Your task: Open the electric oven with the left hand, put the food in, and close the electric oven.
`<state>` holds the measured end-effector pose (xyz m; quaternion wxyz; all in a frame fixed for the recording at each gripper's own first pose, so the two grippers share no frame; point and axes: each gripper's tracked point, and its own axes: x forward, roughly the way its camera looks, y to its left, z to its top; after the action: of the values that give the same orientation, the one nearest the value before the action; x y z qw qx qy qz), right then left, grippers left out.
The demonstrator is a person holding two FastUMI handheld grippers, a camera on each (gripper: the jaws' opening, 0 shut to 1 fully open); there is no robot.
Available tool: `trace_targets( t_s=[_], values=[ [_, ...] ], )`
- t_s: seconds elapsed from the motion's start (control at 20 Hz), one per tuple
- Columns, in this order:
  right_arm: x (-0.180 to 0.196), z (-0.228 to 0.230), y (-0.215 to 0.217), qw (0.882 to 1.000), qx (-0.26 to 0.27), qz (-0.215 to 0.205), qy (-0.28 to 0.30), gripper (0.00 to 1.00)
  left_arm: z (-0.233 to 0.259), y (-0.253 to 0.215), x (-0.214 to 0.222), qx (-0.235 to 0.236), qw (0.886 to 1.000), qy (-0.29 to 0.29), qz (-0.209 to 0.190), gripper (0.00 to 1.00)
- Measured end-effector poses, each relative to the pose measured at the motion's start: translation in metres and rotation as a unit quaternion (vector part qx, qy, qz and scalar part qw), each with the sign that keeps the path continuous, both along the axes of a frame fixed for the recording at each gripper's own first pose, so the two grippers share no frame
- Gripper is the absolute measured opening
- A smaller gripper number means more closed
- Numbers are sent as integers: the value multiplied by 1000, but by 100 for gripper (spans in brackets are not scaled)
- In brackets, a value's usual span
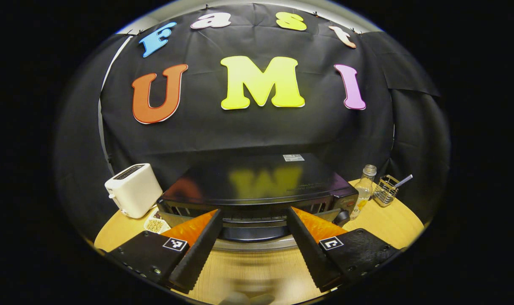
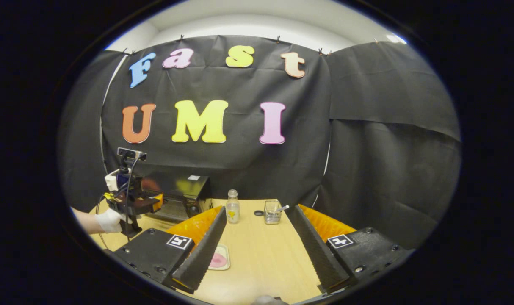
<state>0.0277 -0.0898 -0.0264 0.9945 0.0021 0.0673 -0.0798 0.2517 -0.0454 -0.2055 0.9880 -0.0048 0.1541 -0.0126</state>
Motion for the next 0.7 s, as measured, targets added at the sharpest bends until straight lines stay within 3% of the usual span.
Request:
trace_targets(
  t_s=[0.7],
  values=[
    [-41, -18, 17, 1000, 12, -2, 14, 98, -68, -4, -92, 0, 998, 61, -14, 97]
  ],
)
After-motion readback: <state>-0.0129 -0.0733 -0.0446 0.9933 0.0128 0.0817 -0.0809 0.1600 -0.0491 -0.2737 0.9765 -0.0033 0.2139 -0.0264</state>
